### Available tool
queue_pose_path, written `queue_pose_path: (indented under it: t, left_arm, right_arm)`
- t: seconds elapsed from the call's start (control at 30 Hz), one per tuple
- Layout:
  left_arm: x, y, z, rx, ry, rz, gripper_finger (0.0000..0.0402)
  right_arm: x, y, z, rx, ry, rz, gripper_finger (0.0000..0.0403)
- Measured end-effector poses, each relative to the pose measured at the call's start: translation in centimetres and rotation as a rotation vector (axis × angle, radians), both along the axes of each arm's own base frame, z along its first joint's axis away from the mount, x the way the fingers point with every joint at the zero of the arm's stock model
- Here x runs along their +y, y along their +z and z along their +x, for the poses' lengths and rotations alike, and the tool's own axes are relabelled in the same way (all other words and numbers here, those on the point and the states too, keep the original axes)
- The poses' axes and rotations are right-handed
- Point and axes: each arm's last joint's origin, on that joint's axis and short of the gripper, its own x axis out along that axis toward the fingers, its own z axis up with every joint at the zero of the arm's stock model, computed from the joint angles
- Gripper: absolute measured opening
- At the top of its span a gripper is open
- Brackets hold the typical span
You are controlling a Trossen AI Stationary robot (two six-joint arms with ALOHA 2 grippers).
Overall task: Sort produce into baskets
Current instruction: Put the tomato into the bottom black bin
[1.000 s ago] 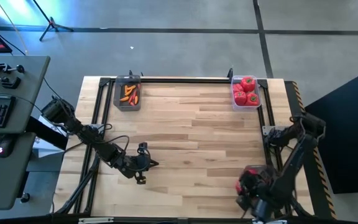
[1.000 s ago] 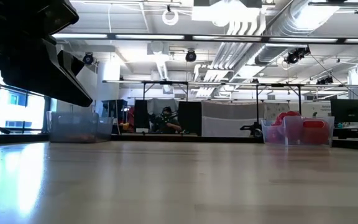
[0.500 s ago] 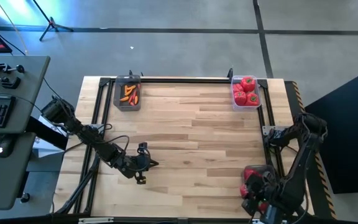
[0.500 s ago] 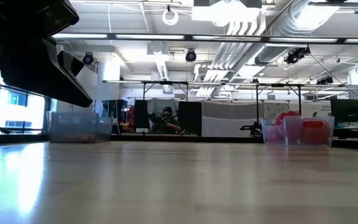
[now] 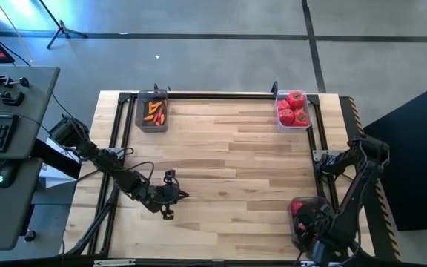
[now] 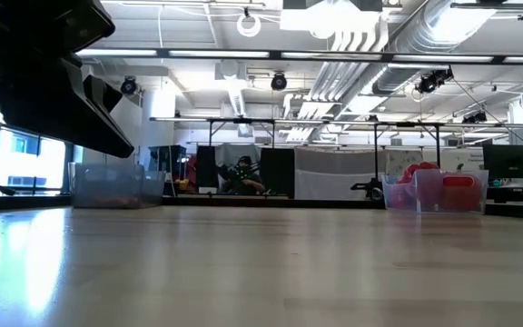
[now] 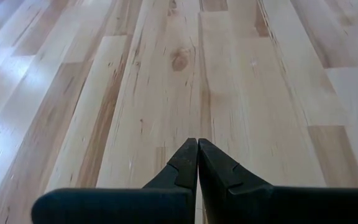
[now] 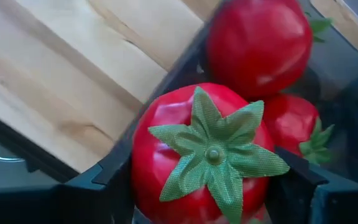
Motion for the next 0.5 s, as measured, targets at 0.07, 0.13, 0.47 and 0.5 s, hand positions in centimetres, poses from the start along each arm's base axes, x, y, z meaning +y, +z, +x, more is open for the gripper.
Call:
queue_pose_path:
  t: [0.07, 0.13, 0.47, 0.5]
  left_arm:
    - [0.00, 0.00, 0.00, -0.001, 0.005, -0.007, 0.0000]
    - [0.00, 0.00, 0.00, -0.001, 0.006, -0.008, 0.0000]
    - [0.00, 0.00, 0.00, -0.001, 0.010, -0.016, 0.0003]
    - [0.00, -0.01, -0.01, 0.001, 0.010, -0.016, 0.0005]
  right_arm:
    - [-0.14, -0.38, -0.12, 0.021, 0.001, -0.002, 0.0249]
    - [-0.25, -0.67, -0.18, 0.025, 0.004, -0.008, 0.0266]
    - [-0.48, -0.88, 0.22, 0.035, 0.038, -0.003, 0.0353]
    - [-0.50, -0.78, 0.39, 0.040, 0.049, 0.003, 0.0354]
